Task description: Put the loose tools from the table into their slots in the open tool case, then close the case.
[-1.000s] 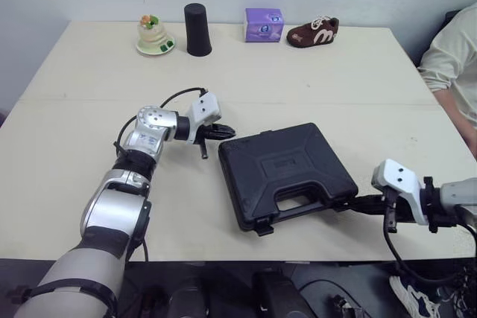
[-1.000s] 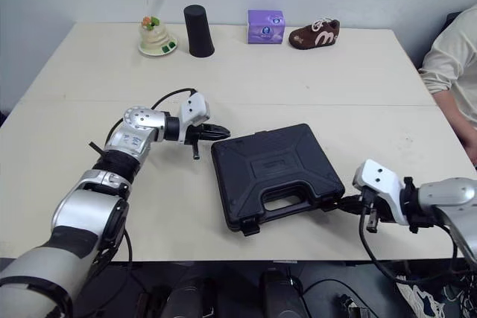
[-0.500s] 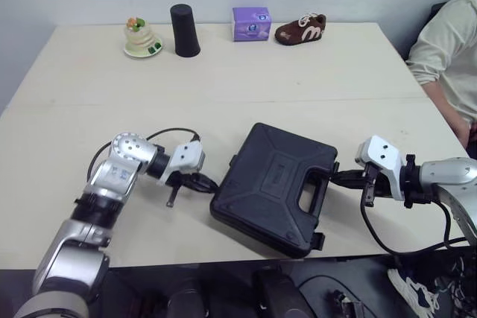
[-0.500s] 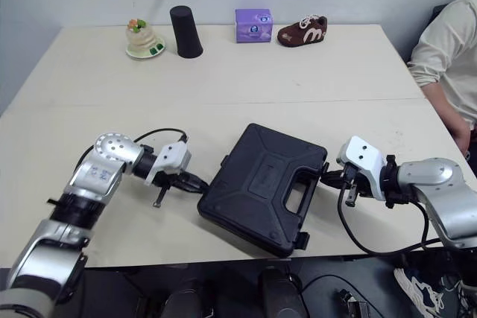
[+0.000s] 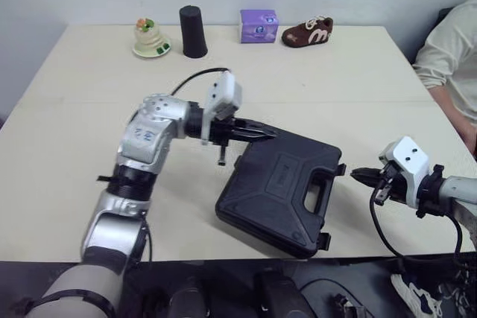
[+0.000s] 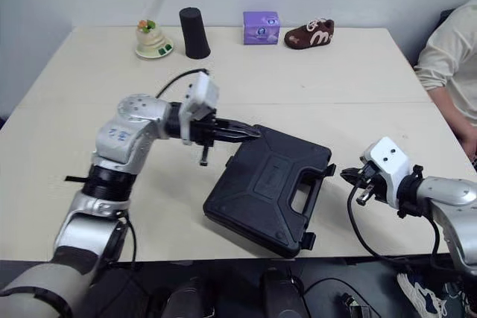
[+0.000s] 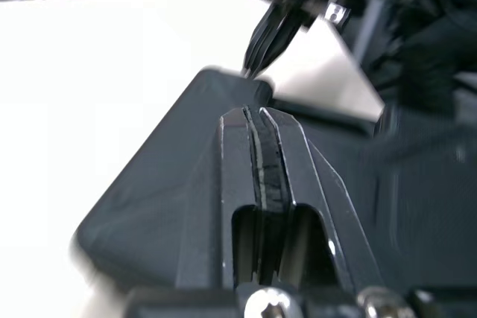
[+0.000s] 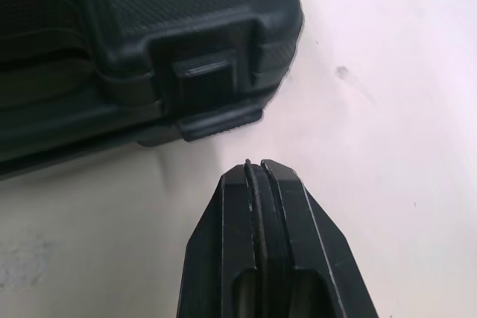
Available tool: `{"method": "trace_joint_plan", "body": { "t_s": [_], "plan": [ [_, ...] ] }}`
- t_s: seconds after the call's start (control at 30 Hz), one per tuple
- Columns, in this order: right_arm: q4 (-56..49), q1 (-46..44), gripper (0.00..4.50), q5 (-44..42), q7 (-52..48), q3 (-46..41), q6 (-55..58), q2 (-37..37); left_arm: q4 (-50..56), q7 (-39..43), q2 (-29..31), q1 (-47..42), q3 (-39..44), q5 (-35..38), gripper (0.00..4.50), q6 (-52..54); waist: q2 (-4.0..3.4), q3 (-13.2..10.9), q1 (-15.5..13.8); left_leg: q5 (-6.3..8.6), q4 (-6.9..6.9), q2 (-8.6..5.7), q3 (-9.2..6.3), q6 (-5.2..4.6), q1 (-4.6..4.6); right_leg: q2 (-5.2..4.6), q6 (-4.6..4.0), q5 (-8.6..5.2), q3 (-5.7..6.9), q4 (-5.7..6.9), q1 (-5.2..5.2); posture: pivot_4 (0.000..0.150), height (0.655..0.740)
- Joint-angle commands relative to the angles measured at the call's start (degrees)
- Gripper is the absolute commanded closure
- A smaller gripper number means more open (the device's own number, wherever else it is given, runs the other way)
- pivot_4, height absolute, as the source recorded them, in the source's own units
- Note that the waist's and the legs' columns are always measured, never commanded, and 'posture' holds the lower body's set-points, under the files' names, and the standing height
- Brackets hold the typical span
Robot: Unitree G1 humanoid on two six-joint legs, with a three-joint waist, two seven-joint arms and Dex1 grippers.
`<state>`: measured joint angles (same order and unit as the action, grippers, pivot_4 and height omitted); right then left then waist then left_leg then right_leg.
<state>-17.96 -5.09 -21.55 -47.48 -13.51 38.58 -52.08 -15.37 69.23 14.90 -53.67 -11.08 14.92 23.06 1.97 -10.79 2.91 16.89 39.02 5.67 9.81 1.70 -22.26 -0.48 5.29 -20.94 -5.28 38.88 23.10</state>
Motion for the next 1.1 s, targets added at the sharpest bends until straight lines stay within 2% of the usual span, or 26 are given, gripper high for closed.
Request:
{"method": "trace_joint_plan", "body": {
  "t_s": [0.03,0.17,0.37,0.57,0.7,0.8,0.97,1.1],
  "plan": [
    [-2.56,-1.29,4.50,-0.29,2.17,-0.21,1.00,0.71,-10.04,-0.79,-5.42,-3.08,-9.08,-7.92,4.48,-9.50,-0.01,0.00,0.10,0.00,0.00,-0.02,0.01,0.00,0.01,0.00,0.00,0.00,-0.05,0.00,0.00,0.150,0.7386],
    [-3.43,-1.79,4.50,-0.83,2.83,0.19,2.22,1.18,-21.93,-3.75,-8.72,-6.88,-12.84,-14.04,4.48,-17.77,0.00,0.00,0.37,0.00,-0.04,-0.03,0.05,0.00,0.01,0.05,0.00,0.00,-0.18,-0.02,0.06,0.150,0.7386],
    [-5.77,-1.13,4.50,-1.75,3.08,1.61,3.34,1.98,-33.51,-8.67,-13.32,-11.27,-13.50,-18.07,4.48,-21.31,0.00,0.01,0.25,0.03,-0.07,-0.06,0.00,-0.05,0.01,0.03,0.03,0.02,-0.62,-0.14,0.00,0.150,0.7386],
    [-5.43,-2.21,4.50,-1.05,3.66,2.65,3.34,2.65,-36.49,-9.05,-15.00,-12.80,-13.78,-19.46,4.48,-21.63,0.00,0.01,0.23,0.04,-0.05,-0.08,0.00,-0.07,0.01,0.03,0.08,0.05,-0.59,-0.20,-0.07,0.150,0.7386],
    [-4.70,-3.16,4.50,-0.65,3.93,3.06,3.02,2.72,-37.02,-8.40,-14.04,-11.81,-18.17,-24.41,4.48,-22.73,0.03,0.03,0.29,0.04,-0.07,-0.08,-0.01,-0.07,0.04,0.04,0.09,0.05,-0.59,-0.22,-0.10,0.150,0.7386],
    [-4.59,-3.54,4.50,-0.70,3.58,3.26,2.45,2.63,-37.38,-12.62,-12.69,-10.37,-21.45,-29.77,4.48,-28.94,0.06,0.12,0.34,0.05,-0.13,-0.06,-0.09,-0.07,0.28,0.07,0.08,0.05,-0.58,-0.40,-0.44,0.150,0.7386],
    [-5.47,-4.56,4.50,-1.42,2.61,3.56,2.58,2.42,-37.80,-14.15,-13.01,-9.60,-22.00,-31.45,4.48,-26.57,0.66,0.56,0.67,0.09,-0.74,-0.07,-0.06,-0.10,1.27,0.06,0.05,0.08,-0.60,-0.99,-1.40,0.150,0.7386],
    [-5.44,-5.64,4.50,-1.13,1.99,4.67,2.62,2.41,-38.51,-15.54,-12.95,-9.59,-22.13,-32.56,4.48,-26.63,0.98,0.97,1.19,0.09,-0.91,-0.06,-0.06,-0.11,1.35,0.04,0.04,0.09,-0.61,-1.13,-1.51,0.150,0.7386]
  ]
}}
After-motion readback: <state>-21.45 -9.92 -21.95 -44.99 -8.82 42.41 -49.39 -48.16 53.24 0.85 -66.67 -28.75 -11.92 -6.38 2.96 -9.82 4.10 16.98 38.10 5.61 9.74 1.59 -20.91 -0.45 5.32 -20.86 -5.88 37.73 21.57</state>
